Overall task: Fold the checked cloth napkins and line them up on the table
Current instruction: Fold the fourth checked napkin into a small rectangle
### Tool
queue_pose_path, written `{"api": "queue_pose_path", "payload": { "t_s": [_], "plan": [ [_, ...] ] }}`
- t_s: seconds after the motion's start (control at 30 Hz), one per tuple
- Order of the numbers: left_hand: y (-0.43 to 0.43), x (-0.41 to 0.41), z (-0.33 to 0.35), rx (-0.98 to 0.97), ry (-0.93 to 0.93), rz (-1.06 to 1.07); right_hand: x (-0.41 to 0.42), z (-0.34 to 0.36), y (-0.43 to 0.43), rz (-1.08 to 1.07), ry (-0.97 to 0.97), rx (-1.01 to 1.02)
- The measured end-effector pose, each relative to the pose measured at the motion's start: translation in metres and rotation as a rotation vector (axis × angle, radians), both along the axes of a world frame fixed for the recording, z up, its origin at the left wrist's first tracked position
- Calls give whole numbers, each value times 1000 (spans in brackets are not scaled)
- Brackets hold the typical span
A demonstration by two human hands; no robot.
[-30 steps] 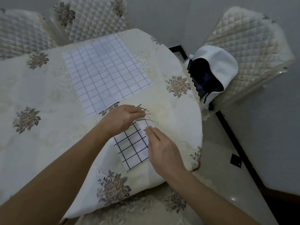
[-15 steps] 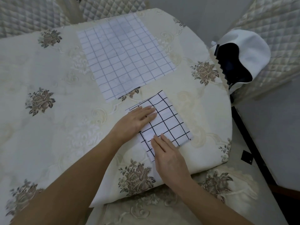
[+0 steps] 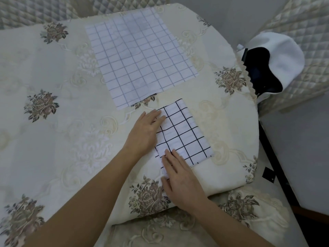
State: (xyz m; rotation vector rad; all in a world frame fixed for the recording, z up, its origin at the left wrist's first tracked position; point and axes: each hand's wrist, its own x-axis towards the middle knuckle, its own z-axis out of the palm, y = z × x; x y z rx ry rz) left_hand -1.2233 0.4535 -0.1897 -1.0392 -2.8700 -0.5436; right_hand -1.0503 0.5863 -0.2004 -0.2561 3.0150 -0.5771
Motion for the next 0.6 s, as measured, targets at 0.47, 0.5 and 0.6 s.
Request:
{"api": "queue_pose_path", "payload": {
  "t_s": [0.47,0.5,0.6],
  "plan": [
    [6,35,-17,-285,-39,88,-45,20,62,21,139,-219],
    [8,38,-14,-274,-26,126,-56,17,71,30,145,-154],
    [25,62,-9,-211,-39,241,-75,4,87,41,57,29]
  ]
}}
